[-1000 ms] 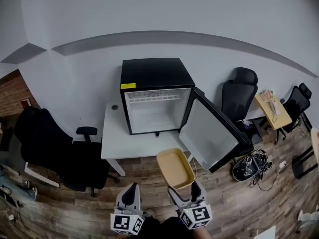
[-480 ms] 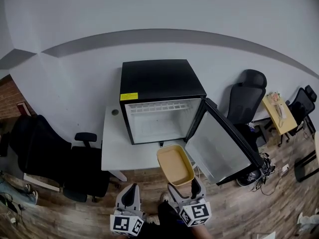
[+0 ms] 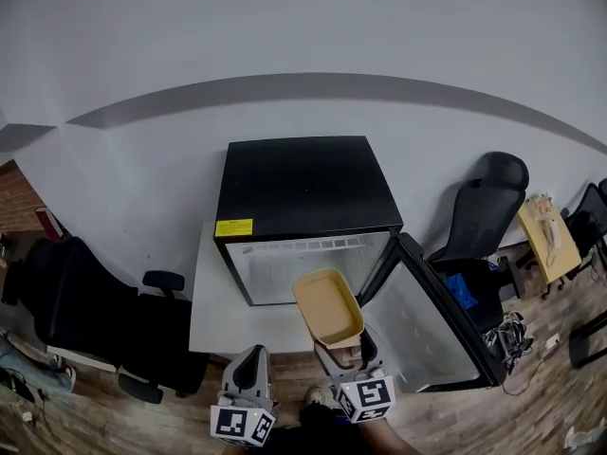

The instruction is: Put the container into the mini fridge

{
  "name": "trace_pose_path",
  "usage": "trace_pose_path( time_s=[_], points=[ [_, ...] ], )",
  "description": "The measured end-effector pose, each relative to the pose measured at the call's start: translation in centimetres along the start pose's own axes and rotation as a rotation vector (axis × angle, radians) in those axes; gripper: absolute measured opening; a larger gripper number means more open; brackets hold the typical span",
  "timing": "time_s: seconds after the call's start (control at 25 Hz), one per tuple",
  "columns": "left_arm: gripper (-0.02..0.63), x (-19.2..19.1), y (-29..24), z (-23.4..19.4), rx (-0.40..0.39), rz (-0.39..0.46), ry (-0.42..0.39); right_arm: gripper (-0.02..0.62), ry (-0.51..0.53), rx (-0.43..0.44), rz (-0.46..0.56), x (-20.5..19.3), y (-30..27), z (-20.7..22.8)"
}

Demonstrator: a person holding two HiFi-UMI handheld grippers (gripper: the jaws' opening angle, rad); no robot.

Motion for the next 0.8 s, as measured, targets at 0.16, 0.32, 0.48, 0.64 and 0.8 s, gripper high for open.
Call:
trace_pose_path(
  time_s=[0.16, 0.32, 0.48, 0.64, 0.8],
  points=[
    [0.008, 0.1, -3.2, -0.3, 0.015, 0.006, 0.003, 0.42, 0.011, 0.013, 0.004, 0.5, -3.6, 2.2],
    [0.008, 1.1, -5.2, -0.9, 0.022, 0.023, -0.004, 0.42, 0.02, 0.004, 0.0, 0.5, -7.0, 3.9],
    [0.008, 1.5, -7.0, -2.2, 0.013, 0.01, -0.027, 0.42, 0.028, -0.018, -0.007, 0.5, -10.5, 4.6],
    [0.008, 2.0, -8.0, -3.8, -0.005, 0.002, -0.017, 0.42, 0.027, -0.054, -0.02, 0.3, -13.3, 4.8],
    [0.008, 2.6, -8.9, -5.2, -0.021, 0.004, -0.017, 0.42, 0.028, -0.083, -0.031, -0.1, -15.8, 5.0]
  ],
)
Point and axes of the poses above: the fingertips, and each gripper's own axes: y backward along the fingers, z to its right, x out of its top, the point moved 1 cm from there along y, backward along the fingers, and after that the axes turned 6 degrees about y, right-handed, at the moved point
